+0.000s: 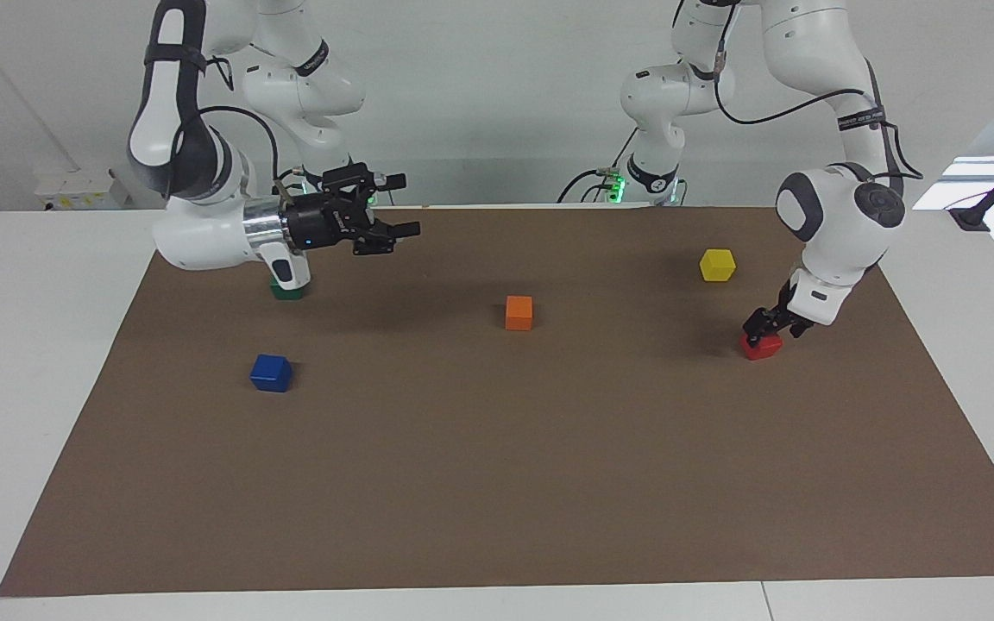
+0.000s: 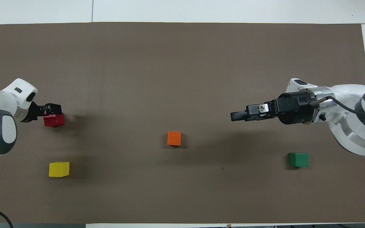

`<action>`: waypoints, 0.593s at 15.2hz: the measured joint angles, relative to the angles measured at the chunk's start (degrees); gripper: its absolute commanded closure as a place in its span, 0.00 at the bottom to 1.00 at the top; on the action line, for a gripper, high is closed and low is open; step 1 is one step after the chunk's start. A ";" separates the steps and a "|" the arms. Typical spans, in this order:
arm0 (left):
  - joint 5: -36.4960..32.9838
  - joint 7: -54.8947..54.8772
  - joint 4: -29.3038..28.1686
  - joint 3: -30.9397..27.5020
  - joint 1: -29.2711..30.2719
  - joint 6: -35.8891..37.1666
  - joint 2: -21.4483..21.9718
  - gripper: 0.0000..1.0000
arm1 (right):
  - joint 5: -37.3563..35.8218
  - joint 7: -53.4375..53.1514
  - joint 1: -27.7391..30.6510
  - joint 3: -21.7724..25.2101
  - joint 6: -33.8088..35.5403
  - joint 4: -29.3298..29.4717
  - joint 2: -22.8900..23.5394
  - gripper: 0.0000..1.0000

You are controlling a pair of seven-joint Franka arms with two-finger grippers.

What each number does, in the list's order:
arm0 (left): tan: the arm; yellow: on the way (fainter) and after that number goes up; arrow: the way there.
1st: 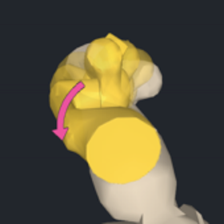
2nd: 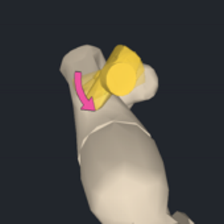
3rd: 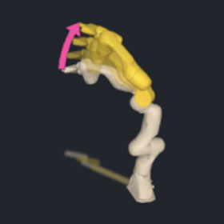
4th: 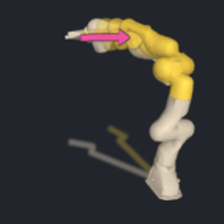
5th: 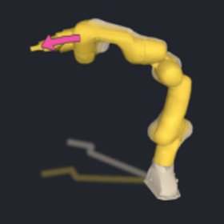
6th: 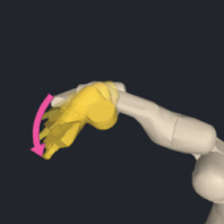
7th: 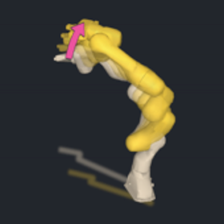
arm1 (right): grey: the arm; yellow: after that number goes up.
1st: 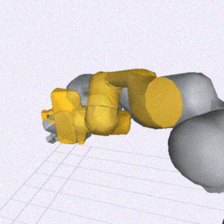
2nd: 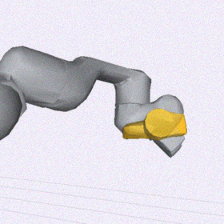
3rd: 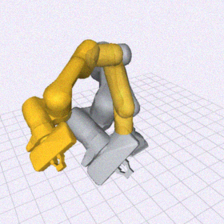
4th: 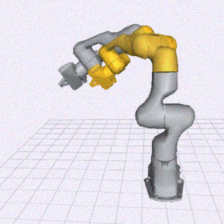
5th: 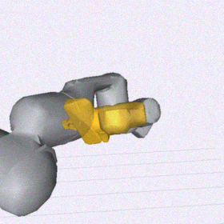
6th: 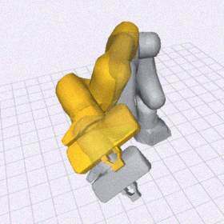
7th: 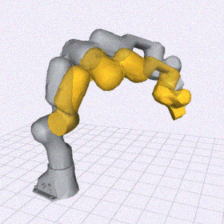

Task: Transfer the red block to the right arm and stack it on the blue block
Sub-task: 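Grasp the red cube with the left gripper while the right gripper advances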

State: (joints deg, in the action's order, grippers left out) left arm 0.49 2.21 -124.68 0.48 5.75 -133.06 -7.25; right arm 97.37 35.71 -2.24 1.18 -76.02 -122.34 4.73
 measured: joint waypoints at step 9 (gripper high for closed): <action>0.00 0.04 -3.43 0.19 -0.04 -2.97 0.00 0.16 | 10.01 8.90 -2.52 0.00 14.15 -0.43 10.97 0.00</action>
State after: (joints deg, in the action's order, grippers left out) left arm 0.48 2.24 -128.11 0.67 5.70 -136.03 -7.25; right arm 107.38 44.61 -4.76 1.17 -61.87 -122.78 15.70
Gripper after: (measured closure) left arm 0.000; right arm 0.000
